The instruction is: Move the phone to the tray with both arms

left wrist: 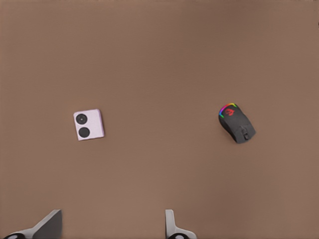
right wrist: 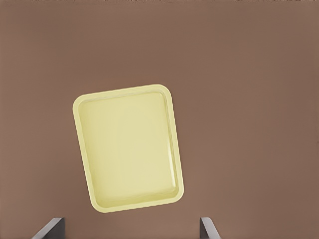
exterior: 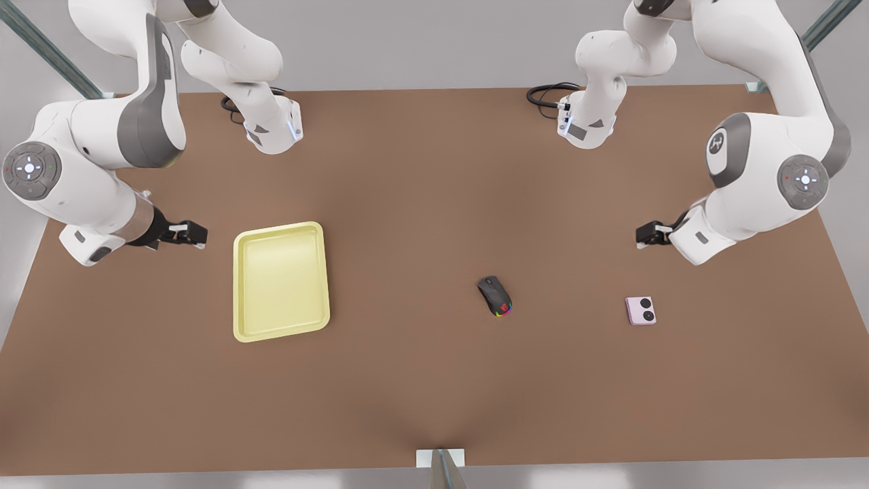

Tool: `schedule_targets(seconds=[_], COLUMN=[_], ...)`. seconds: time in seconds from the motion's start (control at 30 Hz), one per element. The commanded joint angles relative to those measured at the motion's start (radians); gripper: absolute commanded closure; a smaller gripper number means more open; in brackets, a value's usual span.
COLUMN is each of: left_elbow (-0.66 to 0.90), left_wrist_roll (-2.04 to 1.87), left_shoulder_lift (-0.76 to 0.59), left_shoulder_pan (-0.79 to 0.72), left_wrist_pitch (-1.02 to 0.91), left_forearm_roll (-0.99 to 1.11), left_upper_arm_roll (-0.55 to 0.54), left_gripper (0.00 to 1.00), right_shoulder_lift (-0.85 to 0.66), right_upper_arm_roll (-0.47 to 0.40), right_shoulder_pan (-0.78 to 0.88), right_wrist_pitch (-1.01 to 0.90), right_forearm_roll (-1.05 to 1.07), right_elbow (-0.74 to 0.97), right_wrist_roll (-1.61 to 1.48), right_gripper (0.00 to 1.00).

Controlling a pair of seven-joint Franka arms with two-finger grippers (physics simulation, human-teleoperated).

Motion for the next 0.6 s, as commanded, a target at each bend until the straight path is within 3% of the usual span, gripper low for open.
schedule_targets(seconds=[0.0, 0.1, 0.2, 0.33, 0.47, 0.57], left_elbow=[0.001, -0.017, -0.014, -0.054, -0.200, -0.194], left_wrist_roll=[0.020, 0.000, -0.034, -0.015, -0.014, -0.015], left_shoulder_lift=[-0.001, 0.020, 0.149, 0.269, 0.270, 0.323], left_shoulder_pan=[-0.002, -0.002, -0.002, 0.057, 0.086, 0.086], left_wrist_pitch=[0.026, 0.029, 0.072, 0.239, 0.428, 0.534], left_forearm_roll=[0.001, 0.036, 0.103, 0.116, 0.116, 0.116], left_upper_arm_roll=[-0.001, -0.008, 0.004, 0.006, 0.007, 0.013], left_gripper=[0.00, 0.00, 0.00, 0.00, 0.00, 0.00], right_shoulder_lift=[-0.001, 0.000, 0.000, -0.001, 0.000, 0.000], right_upper_arm_roll=[0.000, 0.000, 0.000, 0.002, 0.000, 0.000], right_shoulder_pan=[0.001, 0.001, 0.001, -0.002, -0.001, -0.002], right_wrist_pitch=[0.026, 0.030, 0.029, 0.021, 0.023, 0.026], right_forearm_roll=[0.000, 0.000, 0.000, 0.000, 0.000, 0.002], right_elbow=[-0.001, -0.001, -0.001, 0.001, -0.001, -0.001], right_wrist_roll=[0.040, 0.040, 0.040, 0.040, 0.040, 0.040], right_gripper=[0.00, 0.00, 0.00, 0.00, 0.00, 0.00])
